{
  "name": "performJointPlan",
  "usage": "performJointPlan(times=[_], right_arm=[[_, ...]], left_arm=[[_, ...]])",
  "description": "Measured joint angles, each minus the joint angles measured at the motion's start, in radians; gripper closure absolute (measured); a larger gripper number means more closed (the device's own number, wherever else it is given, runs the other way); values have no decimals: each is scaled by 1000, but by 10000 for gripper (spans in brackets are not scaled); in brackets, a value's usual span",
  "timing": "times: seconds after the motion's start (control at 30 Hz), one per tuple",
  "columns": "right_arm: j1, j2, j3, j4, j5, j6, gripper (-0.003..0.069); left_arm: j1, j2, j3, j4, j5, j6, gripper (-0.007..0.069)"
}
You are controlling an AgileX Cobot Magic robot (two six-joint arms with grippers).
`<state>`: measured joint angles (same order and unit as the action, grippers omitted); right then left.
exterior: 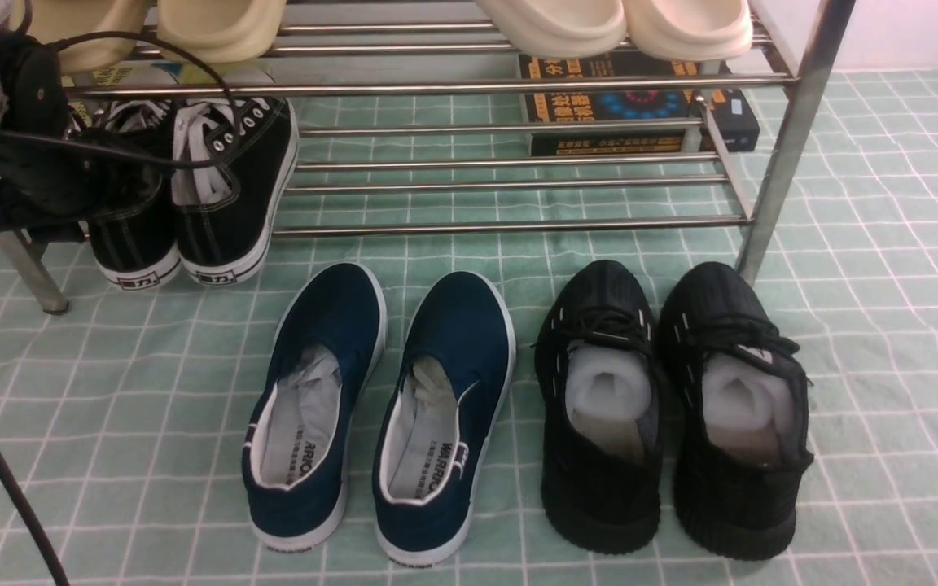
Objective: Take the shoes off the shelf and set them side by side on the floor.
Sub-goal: 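Grasp the leftmost shoe on the bottom shelf of the shoe rack with the left gripper, then set the held shoe down on the floor in front of the rack with the left gripper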
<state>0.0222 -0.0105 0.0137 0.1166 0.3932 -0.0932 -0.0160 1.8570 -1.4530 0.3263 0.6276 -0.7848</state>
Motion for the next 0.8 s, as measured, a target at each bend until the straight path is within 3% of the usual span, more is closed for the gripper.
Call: performJointPlan(times=[0.1, 0.2, 0.57, 0.8], right_arm=[[0, 0, 0, 0, 0, 0, 421], [0, 0, 0, 0, 0, 0, 421], [0, 0, 0, 0, 0, 0, 421], [0, 0, 0, 0, 0, 0, 421]], left_arm=[[1, 2, 0, 3, 24, 24, 537], [1, -5, 0, 6, 59, 68, 608], [1, -281, 9, 1, 481, 320, 608], [1, -510, 49, 9, 608, 367, 608]])
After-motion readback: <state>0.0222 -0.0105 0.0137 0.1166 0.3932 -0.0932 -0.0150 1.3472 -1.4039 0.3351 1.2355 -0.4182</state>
